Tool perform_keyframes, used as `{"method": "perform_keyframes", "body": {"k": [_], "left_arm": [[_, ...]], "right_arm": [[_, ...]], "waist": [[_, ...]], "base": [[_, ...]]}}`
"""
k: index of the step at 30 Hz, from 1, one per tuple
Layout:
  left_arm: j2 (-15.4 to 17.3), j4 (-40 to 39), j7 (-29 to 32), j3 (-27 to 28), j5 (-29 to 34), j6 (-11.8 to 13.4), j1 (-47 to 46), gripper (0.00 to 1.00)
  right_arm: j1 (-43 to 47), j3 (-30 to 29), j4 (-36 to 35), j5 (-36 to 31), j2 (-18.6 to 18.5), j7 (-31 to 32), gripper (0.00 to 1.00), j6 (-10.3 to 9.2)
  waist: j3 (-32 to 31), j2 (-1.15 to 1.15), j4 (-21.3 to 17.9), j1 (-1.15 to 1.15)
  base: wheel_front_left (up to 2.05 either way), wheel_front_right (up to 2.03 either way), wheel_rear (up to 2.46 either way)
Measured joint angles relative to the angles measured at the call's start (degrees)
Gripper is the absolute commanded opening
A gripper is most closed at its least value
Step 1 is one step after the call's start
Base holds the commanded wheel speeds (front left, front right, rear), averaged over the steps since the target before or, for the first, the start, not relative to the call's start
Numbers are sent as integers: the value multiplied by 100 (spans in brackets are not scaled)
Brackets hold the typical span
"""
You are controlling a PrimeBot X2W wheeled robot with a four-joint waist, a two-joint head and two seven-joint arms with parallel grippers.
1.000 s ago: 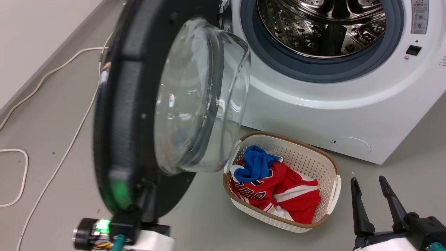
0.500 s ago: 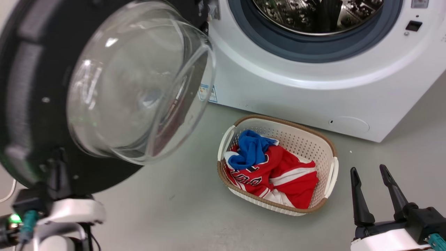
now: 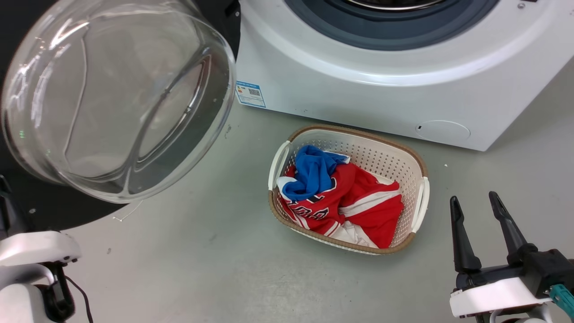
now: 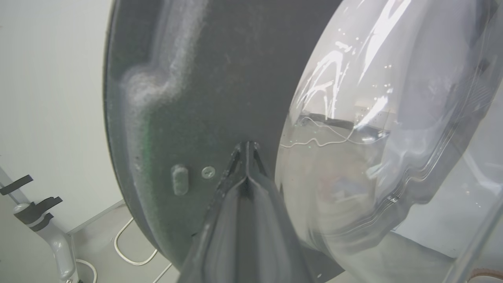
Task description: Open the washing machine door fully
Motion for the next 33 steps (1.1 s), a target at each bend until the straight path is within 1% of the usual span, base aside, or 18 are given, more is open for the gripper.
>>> {"method": "perform_keyframes", "body": {"k": [5, 9, 14, 24, 28, 33], "left_arm": [[101, 274, 1, 276, 57, -145, -216, 0], [194, 506, 1, 477, 108, -200, -366, 0], [396, 772, 1, 749, 110, -293, -574, 0], [617, 1346, 2, 858, 231, -447, -928, 0], [623, 1459, 1, 900, 275, -498, -976, 0], [621, 1507, 2, 921, 387, -619, -922, 0]], "right_arm": [[-51, 11, 13, -11, 0, 0, 100, 0], [-69, 8, 20, -11, 0, 0, 100, 0], [-117, -15, 25, -11, 0, 0, 100, 0], [-149, -19, 46, -12, 0, 0, 100, 0], [-155, -18, 68, 0, 0, 0, 100, 0], [-120, -24, 87, 118, -1, 0, 100, 0]], "waist": [[81, 0, -119, 0], [104, 0, -189, 0], [149, 0, -250, 0], [188, 0, -336, 0], [110, 0, -359, 0], [-96, 0, -393, 0]], "base": [[0, 0, 0], [0, 0, 0], [0, 0, 0], [0, 0, 0], [0, 0, 0], [0, 0, 0]]}}
